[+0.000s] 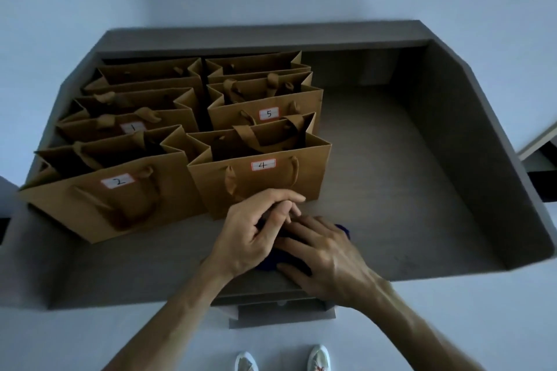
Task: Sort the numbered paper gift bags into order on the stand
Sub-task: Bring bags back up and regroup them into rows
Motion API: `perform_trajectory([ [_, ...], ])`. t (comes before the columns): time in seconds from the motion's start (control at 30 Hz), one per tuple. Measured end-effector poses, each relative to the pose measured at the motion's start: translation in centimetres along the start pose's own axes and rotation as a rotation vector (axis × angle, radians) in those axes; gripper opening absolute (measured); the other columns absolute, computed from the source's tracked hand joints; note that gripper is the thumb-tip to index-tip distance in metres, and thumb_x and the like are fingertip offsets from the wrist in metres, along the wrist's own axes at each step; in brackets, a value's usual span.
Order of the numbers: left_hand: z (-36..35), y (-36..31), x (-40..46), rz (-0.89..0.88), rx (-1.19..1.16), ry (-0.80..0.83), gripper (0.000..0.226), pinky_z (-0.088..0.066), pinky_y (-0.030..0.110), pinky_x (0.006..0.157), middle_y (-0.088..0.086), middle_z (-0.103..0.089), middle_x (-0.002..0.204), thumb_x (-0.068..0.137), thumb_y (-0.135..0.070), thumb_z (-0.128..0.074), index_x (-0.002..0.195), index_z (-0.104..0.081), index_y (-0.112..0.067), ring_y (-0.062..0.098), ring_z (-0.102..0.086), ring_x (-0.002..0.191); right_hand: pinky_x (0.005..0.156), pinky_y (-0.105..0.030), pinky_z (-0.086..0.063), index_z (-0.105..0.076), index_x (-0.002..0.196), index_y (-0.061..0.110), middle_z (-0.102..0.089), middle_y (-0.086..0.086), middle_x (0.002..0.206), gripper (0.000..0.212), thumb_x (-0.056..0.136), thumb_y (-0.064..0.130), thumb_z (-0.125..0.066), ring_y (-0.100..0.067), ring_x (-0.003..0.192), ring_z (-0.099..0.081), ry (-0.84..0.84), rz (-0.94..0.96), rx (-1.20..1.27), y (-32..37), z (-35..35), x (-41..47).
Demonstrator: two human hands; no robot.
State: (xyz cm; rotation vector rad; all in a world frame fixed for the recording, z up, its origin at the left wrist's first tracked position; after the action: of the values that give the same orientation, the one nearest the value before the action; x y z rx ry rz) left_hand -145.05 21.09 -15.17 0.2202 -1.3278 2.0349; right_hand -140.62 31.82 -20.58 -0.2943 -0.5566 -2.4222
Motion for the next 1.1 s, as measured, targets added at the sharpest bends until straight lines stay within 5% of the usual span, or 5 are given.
perform_trajectory([
  [0.2, 5.5, -4.9, 4.3, -0.238, 0.069, 0.004, 0.022, -0.057, 0.027, 0.062, 0.007, -0.069, 0.091, 0.097, -0.008, -0.048, 0.116, -0.058, -0.006, 0.013, -0.068, 0.075, 0.096, -0.038, -0.049, -0.068, 0.120, 0.014, -0.058, -0.001, 0.134, 0.028, 0.097, 0.029, -0.062, -0.014, 0.125, -0.053, -0.203, 0.070, 0.183, -0.7, 5.6, 1.4],
  [0.4, 11.8, -3.4, 13.1, -0.069, 0.276, -0.064, 0.023, -0.058, 0.025, 0.069, 0.003, -0.068, 0.100, 0.101, -0.017, -0.049, 0.120, -0.059, -0.009, 0.013, -0.068, 0.082, 0.084, -0.025, -0.052, -0.066, 0.114, 0.007, -0.060, -0.004, 0.117, 0.026, 0.098, 0.025, -0.057, -0.012, 0.104, -0.060, -0.487, 0.010, 0.085, -4.6, 16.0, 7.4],
  [0.63, 12.6, 3.4, 18.7, 0.100, 0.567, 0.084, 0.025, -0.042, 0.011, 0.073, -0.001, -0.062, 0.119, 0.098, -0.024, -0.054, 0.123, -0.059, -0.022, 0.004, -0.057, 0.097, 0.090, -0.037, -0.052, -0.059, 0.124, 0.023, -0.058, 0.004, 0.122, 0.037, 0.094, 0.044, -0.059, -0.010, 0.111, -0.053, -0.244, -0.157, 0.117, -9.5, 15.9, 14.7],
  [0.9, 11.2, 7.4, 19.9, 0.260, 0.675, 0.291, 0.044, -0.044, 0.029, 0.089, 0.001, -0.056, 0.131, 0.093, -0.036, -0.061, 0.134, -0.049, -0.025, 0.011, -0.052, 0.110, 0.109, -0.039, -0.023, -0.043, 0.143, 0.031, -0.044, 0.005, 0.148, 0.072, 0.083, 0.067, -0.058, -0.018, 0.140, -0.028, 0.171, -0.153, -0.026, -9.7, 12.3, 16.3],
  [1.1, 10.1, 8.1, 19.8, 0.326, 0.694, 0.436, 0.036, -0.044, 0.028, 0.083, 0.001, -0.060, 0.125, 0.095, -0.026, -0.060, 0.130, -0.055, -0.028, 0.010, -0.054, 0.101, 0.094, -0.026, -0.043, -0.061, 0.125, 0.025, -0.061, 0.009, 0.115, 0.039, 0.090, 0.040, -0.066, -0.004, 0.106, -0.053, 0.162, -0.124, -0.022, -9.3, 12.3, 17.1],
])
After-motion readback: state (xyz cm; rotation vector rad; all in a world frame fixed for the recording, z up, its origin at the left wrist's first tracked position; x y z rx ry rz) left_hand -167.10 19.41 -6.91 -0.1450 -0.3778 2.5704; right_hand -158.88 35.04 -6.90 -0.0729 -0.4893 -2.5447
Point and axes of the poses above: each hand's wrist, its own x-axis towards the middle knuckle, its own z-axis out of the back of the hand, y = z × x, the point moved 7 cm from there along x, towards the middle knuckle
